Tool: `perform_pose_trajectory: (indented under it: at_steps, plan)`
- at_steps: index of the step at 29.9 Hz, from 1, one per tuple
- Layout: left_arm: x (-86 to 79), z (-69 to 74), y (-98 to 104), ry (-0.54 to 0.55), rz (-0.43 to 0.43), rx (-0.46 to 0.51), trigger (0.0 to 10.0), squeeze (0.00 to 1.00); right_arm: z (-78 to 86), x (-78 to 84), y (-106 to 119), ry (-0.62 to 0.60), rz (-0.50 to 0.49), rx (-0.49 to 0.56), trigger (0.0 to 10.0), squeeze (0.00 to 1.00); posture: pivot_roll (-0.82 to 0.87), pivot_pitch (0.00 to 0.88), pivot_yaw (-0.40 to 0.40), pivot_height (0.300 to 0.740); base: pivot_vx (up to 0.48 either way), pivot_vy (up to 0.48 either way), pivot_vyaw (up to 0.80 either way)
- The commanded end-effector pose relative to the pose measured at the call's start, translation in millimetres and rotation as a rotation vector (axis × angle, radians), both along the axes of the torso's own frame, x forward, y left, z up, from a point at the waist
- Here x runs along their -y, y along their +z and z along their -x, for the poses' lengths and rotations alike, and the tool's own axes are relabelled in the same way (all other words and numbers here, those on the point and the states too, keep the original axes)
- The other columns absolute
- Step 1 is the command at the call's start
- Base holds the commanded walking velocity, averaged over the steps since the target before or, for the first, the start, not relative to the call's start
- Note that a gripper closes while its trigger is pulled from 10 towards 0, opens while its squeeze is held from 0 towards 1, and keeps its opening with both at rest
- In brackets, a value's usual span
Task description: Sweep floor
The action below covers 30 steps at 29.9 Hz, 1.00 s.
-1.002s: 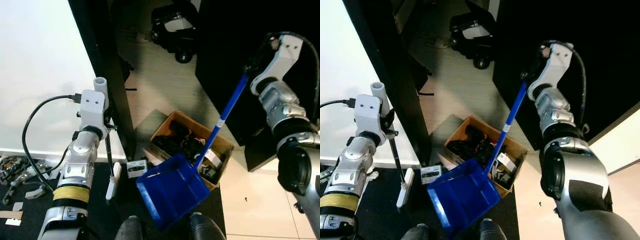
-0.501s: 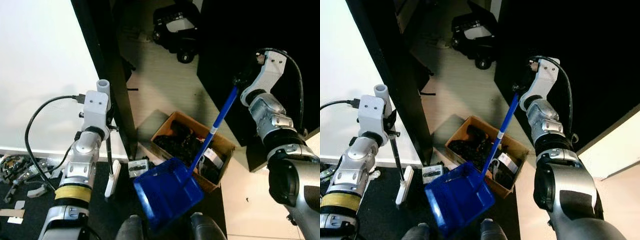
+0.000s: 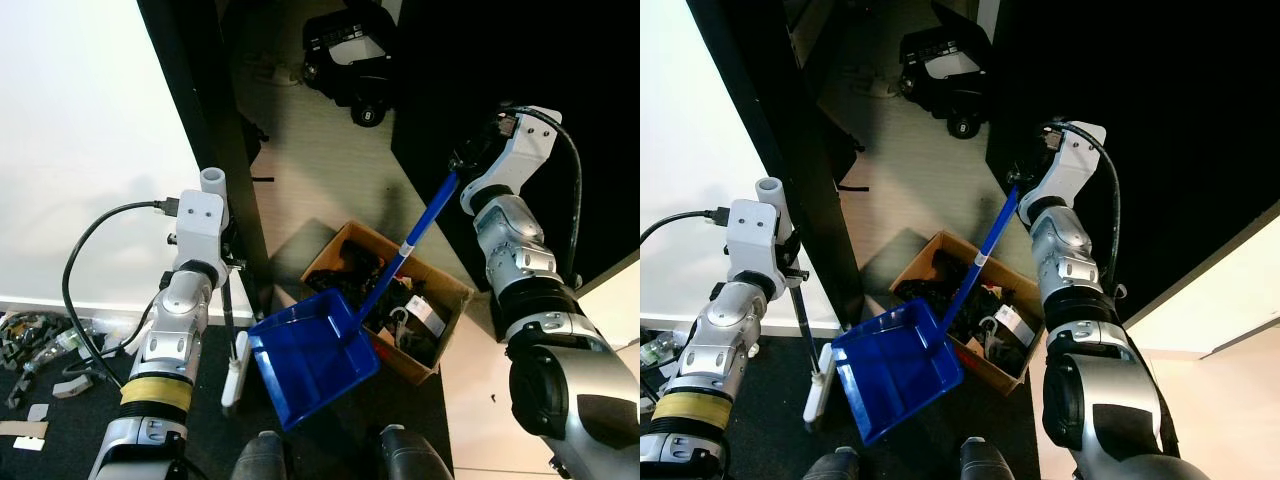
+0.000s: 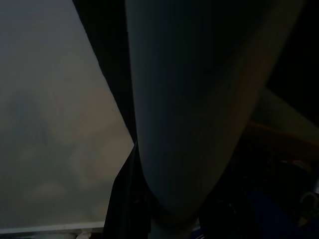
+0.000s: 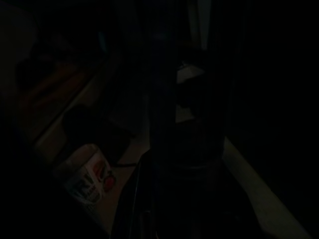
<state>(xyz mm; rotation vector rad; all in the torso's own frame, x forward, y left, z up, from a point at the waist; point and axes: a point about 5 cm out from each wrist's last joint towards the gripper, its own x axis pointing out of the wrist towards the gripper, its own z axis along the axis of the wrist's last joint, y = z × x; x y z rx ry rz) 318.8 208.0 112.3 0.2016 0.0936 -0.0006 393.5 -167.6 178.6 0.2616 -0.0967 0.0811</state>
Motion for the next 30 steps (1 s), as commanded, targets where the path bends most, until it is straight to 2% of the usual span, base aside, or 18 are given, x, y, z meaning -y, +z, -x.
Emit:
perform_pose_trajectory:
  at_steps: [1,4,6,8,16,30]
  plan:
    - [3.8,1.1,1.0,0.001,0.023,0.023,10.0,0.00,1.1,2.6,5.6,-0.018,-0.022,0.034,10.0,0.00,0.02,0.109,-0.038,0.740,0.000,0.000,0.00]
    - [5.2,2.0,-2.4,0.028,0.089,0.019,10.0,0.00,4.7,0.2,-3.1,-0.010,-0.011,0.024,10.0,0.00,0.02,0.105,-0.042,0.740,0.000,0.000,0.00]
    - [5.2,2.0,-2.4,0.028,0.089,0.019,10.0,0.00,4.7,0.2,-3.1,-0.010,-0.011,0.024,10.0,0.00,0.02,0.105,-0.042,0.740,0.000,0.000,0.00]
    - [6.8,2.3,-5.0,0.038,0.123,0.011,10.0,0.00,8.4,-2.1,-13.2,-0.007,0.001,0.000,10.0,0.00,0.01,0.106,-0.045,0.740,0.000,0.000,0.00]
    - [15.4,1.1,-6.7,0.020,0.146,0.009,10.0,0.00,18.4,-10.1,-33.9,-0.002,-0.002,-0.062,10.0,0.00,0.01,0.111,-0.041,0.740,0.000,0.000,0.00]
    - [15.7,1.7,-7.1,0.014,0.152,0.011,10.0,0.00,20.5,-12.1,-35.5,-0.006,0.000,-0.074,10.0,0.00,0.01,0.118,-0.039,0.740,0.000,0.000,0.00]
